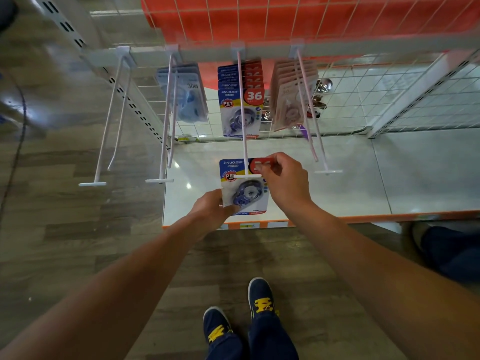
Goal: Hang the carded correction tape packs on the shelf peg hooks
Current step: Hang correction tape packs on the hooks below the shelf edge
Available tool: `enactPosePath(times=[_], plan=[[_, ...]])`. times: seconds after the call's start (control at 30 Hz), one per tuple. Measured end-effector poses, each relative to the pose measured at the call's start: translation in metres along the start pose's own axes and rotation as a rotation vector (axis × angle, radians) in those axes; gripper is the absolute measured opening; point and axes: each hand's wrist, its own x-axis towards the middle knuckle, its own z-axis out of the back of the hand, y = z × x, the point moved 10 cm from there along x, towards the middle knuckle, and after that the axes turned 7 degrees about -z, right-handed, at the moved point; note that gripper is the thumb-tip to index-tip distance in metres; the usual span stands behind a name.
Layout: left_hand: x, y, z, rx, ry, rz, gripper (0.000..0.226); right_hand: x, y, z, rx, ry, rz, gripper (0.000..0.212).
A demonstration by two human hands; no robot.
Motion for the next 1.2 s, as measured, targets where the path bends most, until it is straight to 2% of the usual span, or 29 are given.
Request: enactPosePath(times=[0.23, 0.37, 0.47, 0.53, 0.67, 0.77, 0.87, 0.97, 1.1, 1.2], plan=[[0.006, -0.012, 0.012, 0.041, -0.026, -0.031, 0.041, 0.011, 0.003, -0.002, -0.013, -0.071, -0.052, 0.027], [0.015, -0.041, 0.033, 0.029, -0.165, -0.114, 0.018, 0.032, 0.012, -0.005, -0.028, -0.135, -0.1, 0.028], [0.033, -0.049, 0.049, 0.025, -0.274, -0.053, 0.038, 0.051, 0.021, -0.006, 0.01, -0.201, -0.127, 0.028], [0.046, -0.055, 0.052, -0.011, -0.276, -0.003, 0.044, 0.065, 0.028, -0.009, 0.041, -0.235, -0.13, 0.028], [0.068, -0.065, 0.049, -0.287, -0.224, 0.101, 0.035, 0.094, 0.038, -0.008, 0.051, -0.265, -0.136, 0.027], [0.081, -0.072, 0.059, -0.38, -0.235, 0.14, 0.031, 0.112, 0.046, -0.007, 0.053, -0.236, -0.123, 0.025], [0.088, -0.079, 0.067, -0.425, -0.244, 0.15, 0.044, 0.124, 0.054, -0.009, 0.04, -0.217, -0.114, 0.024], [0.092, -0.081, 0.067, -0.461, -0.23, 0.159, 0.054, 0.128, 0.051, -0.01, 0.093, -0.205, -0.148, 0.035], [0.088, -0.087, 0.07, -0.393, -0.26, 0.093, 0.048, 0.118, 0.046, -0.003, 0.015, -0.231, -0.168, 0.052], [0.071, -0.098, 0.072, -0.052, -0.263, -0.002, 0.044, 0.096, 0.046, -0.001, -0.108, -0.216, -0.114, 0.049]])
